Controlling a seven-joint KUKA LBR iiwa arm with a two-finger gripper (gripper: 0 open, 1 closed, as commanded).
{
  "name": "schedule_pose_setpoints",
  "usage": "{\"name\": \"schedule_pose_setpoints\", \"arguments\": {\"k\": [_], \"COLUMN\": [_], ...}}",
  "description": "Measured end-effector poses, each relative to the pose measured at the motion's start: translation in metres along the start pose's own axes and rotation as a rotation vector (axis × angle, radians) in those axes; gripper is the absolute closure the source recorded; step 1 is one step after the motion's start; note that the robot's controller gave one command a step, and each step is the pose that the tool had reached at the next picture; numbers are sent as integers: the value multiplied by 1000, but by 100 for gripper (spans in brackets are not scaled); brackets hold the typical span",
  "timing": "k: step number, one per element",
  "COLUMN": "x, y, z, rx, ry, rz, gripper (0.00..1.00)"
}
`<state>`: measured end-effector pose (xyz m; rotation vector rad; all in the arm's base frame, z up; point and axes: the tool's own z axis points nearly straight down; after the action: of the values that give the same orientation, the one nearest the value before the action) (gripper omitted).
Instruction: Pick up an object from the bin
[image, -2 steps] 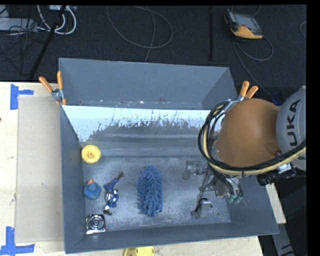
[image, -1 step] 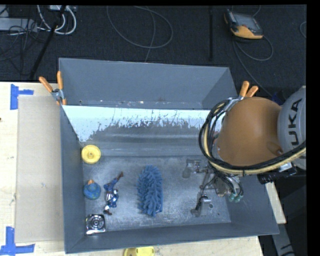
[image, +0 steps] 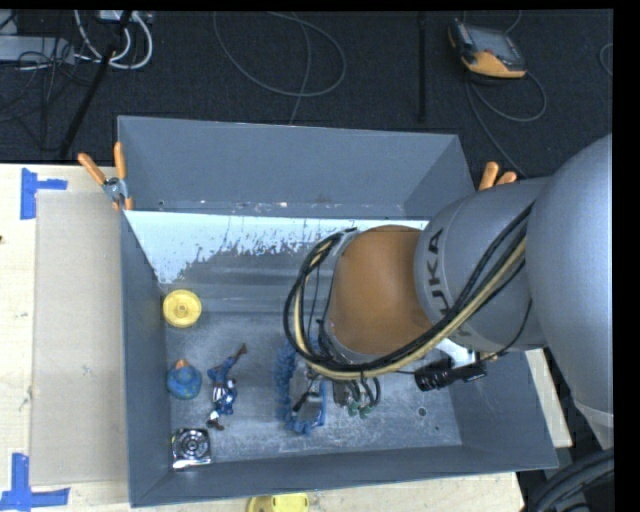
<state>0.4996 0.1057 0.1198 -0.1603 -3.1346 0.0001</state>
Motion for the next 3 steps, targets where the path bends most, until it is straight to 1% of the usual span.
{"name": "schedule_pose_setpoints", "arguments": {"k": [1, 2, 3], "x": [0, 3, 4], "y": [0, 0, 1], "z": [0, -52, -113], "rx": [0, 2, 1], "ry": [-1, 4, 1], "rz": [0, -11, -25], "gripper": [100, 0, 0]}}
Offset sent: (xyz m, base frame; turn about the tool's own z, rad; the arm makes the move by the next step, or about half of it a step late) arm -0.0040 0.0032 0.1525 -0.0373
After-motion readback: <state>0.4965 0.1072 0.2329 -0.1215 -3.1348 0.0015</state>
